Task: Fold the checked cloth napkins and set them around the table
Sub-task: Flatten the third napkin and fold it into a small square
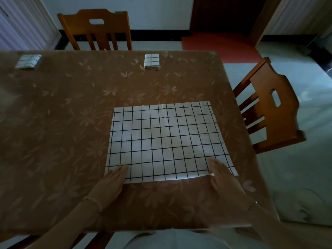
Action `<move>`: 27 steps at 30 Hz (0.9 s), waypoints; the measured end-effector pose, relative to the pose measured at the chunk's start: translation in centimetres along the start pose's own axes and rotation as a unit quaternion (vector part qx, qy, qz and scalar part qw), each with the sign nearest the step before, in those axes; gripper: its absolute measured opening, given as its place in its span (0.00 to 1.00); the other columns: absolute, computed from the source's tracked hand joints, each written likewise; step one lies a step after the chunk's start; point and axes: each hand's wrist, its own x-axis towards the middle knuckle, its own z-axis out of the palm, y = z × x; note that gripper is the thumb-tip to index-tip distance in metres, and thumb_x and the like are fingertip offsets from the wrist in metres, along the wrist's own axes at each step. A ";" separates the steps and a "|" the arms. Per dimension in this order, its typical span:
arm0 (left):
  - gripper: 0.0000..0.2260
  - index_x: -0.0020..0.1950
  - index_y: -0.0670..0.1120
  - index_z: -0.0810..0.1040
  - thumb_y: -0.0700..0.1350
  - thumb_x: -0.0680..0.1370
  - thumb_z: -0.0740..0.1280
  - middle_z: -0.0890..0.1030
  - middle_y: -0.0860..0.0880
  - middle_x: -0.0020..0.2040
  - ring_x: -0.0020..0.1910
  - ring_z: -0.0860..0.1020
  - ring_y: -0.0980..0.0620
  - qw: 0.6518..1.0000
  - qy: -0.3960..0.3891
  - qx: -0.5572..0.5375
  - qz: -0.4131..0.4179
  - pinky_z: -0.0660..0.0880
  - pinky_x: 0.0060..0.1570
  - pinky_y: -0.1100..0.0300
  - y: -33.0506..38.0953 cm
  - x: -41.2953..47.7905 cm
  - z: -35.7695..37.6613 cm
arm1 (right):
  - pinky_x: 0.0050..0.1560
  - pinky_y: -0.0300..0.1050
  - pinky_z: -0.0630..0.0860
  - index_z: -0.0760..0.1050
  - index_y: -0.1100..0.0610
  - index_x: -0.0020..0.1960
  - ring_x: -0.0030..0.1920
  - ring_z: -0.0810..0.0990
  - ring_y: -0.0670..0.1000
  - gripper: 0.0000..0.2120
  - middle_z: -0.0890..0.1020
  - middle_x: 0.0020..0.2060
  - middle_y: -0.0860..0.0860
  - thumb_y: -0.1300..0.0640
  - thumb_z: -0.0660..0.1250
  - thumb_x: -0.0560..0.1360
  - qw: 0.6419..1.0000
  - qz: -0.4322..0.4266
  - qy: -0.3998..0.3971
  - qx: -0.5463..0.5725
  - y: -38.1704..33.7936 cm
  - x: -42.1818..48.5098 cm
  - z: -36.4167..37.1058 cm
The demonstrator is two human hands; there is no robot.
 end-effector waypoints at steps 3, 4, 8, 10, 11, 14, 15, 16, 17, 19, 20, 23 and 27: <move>0.37 0.59 0.37 0.78 0.41 0.51 0.83 0.81 0.43 0.55 0.54 0.80 0.47 1.000 0.000 -0.025 -0.001 0.73 0.50 0.55 -0.2 -0.2 0.4 | 0.70 0.43 0.61 0.69 0.65 0.67 0.64 0.74 0.56 0.22 0.74 0.64 0.60 0.62 0.65 0.74 1.000 -0.009 0.025 0.002 1.1 -0.8 0.0; 0.37 0.60 0.37 0.77 0.40 0.52 0.83 0.81 0.43 0.56 0.54 0.80 0.47 0.999 0.003 -0.035 -0.011 0.71 0.52 0.55 -0.4 -0.3 0.6 | 0.70 0.40 0.60 0.71 0.66 0.65 0.63 0.75 0.55 0.19 0.75 0.64 0.59 0.60 0.61 0.76 1.000 -0.018 0.018 -0.012 1.3 -1.1 -0.1; 0.35 0.69 0.39 0.65 0.42 0.66 0.76 0.73 0.44 0.67 0.67 0.69 0.50 0.998 -0.014 -0.064 -0.019 0.61 0.62 0.59 -0.1 -0.6 0.0 | 0.56 0.36 0.72 0.71 0.58 0.66 0.59 0.78 0.49 0.18 0.77 0.62 0.52 0.57 0.64 0.77 1.000 0.010 -0.005 0.017 0.9 -1.2 -1.8; 0.25 0.75 0.44 0.54 0.43 0.80 0.59 0.59 0.49 0.74 0.74 0.57 0.52 0.994 -0.010 -0.104 -0.023 0.49 0.68 0.64 -0.2 -0.8 -0.1 | 0.49 0.32 0.68 0.71 0.54 0.64 0.56 0.77 0.47 0.14 0.78 0.58 0.50 0.54 0.59 0.79 1.000 0.014 -0.022 0.010 0.7 -0.8 -2.5; 0.23 0.75 0.45 0.54 0.44 0.81 0.55 0.59 0.50 0.74 0.73 0.58 0.52 0.992 -0.018 -0.120 -0.031 0.50 0.69 0.65 -0.4 -0.8 -0.2 | 0.47 0.31 0.66 0.72 0.53 0.62 0.53 0.78 0.46 0.13 0.79 0.55 0.49 0.53 0.58 0.80 0.999 0.013 -0.032 -0.001 0.8 -0.5 -2.9; 0.16 0.68 0.46 0.68 0.45 0.80 0.57 0.75 0.49 0.63 0.59 0.75 0.50 0.986 -0.021 -0.151 -0.065 0.69 0.59 0.61 -1.7 -0.2 -1.1 | 0.44 0.33 0.66 0.71 0.51 0.59 0.50 0.78 0.46 0.11 0.80 0.53 0.47 0.51 0.60 0.79 0.999 0.020 -0.050 -0.009 1.3 0.8 -3.9; 0.12 0.63 0.47 0.72 0.45 0.80 0.58 0.79 0.48 0.57 0.52 0.77 0.50 0.984 -0.021 -0.161 -0.077 0.72 0.52 0.60 -2.2 0.2 -1.7 | 0.44 0.32 0.65 0.72 0.51 0.57 0.48 0.77 0.45 0.10 0.80 0.52 0.46 0.50 0.60 0.78 0.998 0.028 -0.056 -0.010 1.4 1.3 -4.3; 0.08 0.57 0.47 0.74 0.45 0.79 0.59 0.80 0.48 0.52 0.47 0.78 0.51 0.982 -0.011 -0.166 -0.084 0.73 0.46 0.60 -2.7 0.7 -2.2 | 0.42 0.31 0.65 0.73 0.50 0.55 0.46 0.76 0.43 0.09 0.80 0.50 0.46 0.49 0.60 0.78 0.998 0.031 -0.047 -0.004 1.5 1.8 -4.6; 0.06 0.52 0.47 0.75 0.45 0.79 0.60 0.81 0.48 0.48 0.43 0.78 0.51 0.982 0.004 -0.166 -0.090 0.73 0.43 0.60 -3.2 1.3 -2.7 | 0.39 0.30 0.65 0.74 0.51 0.52 0.44 0.75 0.43 0.08 0.81 0.48 0.47 0.49 0.61 0.78 0.999 0.030 -0.031 0.006 1.4 2.2 -5.1; 0.04 0.47 0.48 0.74 0.45 0.79 0.60 0.79 0.49 0.43 0.40 0.76 0.52 0.982 0.023 -0.160 -0.101 0.72 0.39 0.61 -3.9 2.5 -3.9 | 0.38 0.29 0.64 0.76 0.53 0.50 0.45 0.77 0.46 0.07 0.81 0.46 0.49 0.51 0.62 0.77 0.999 0.026 0.001 0.020 1.2 3.3 -6.1; 0.04 0.46 0.48 0.73 0.45 0.79 0.60 0.78 0.50 0.41 0.39 0.75 0.53 0.981 0.031 -0.160 -0.105 0.70 0.37 0.62 -4.1 3.0 -4.7 | 0.40 0.30 0.64 0.76 0.54 0.52 0.47 0.77 0.48 0.08 0.81 0.47 0.50 0.51 0.62 0.77 0.999 0.031 0.008 0.019 0.9 3.9 -6.5; 0.05 0.42 0.47 0.73 0.44 0.78 0.62 0.76 0.50 0.37 0.35 0.73 0.53 0.974 0.068 -0.178 -0.123 0.64 0.32 0.66 -4.7 4.7 -7.2 | 0.47 0.34 0.62 0.76 0.57 0.55 0.52 0.76 0.51 0.10 0.80 0.52 0.53 0.54 0.61 0.78 0.999 0.047 0.015 0.016 0.7 6.2 -7.8; 0.04 0.42 0.44 0.75 0.41 0.76 0.64 0.76 0.49 0.35 0.34 0.73 0.50 0.967 0.108 -0.188 -0.132 0.64 0.30 0.62 -5.7 6.9 -9.1 | 0.47 0.38 0.67 0.78 0.61 0.53 0.50 0.77 0.53 0.08 0.81 0.50 0.56 0.58 0.63 0.77 0.997 0.044 0.043 0.041 0.8 9.2 -9.1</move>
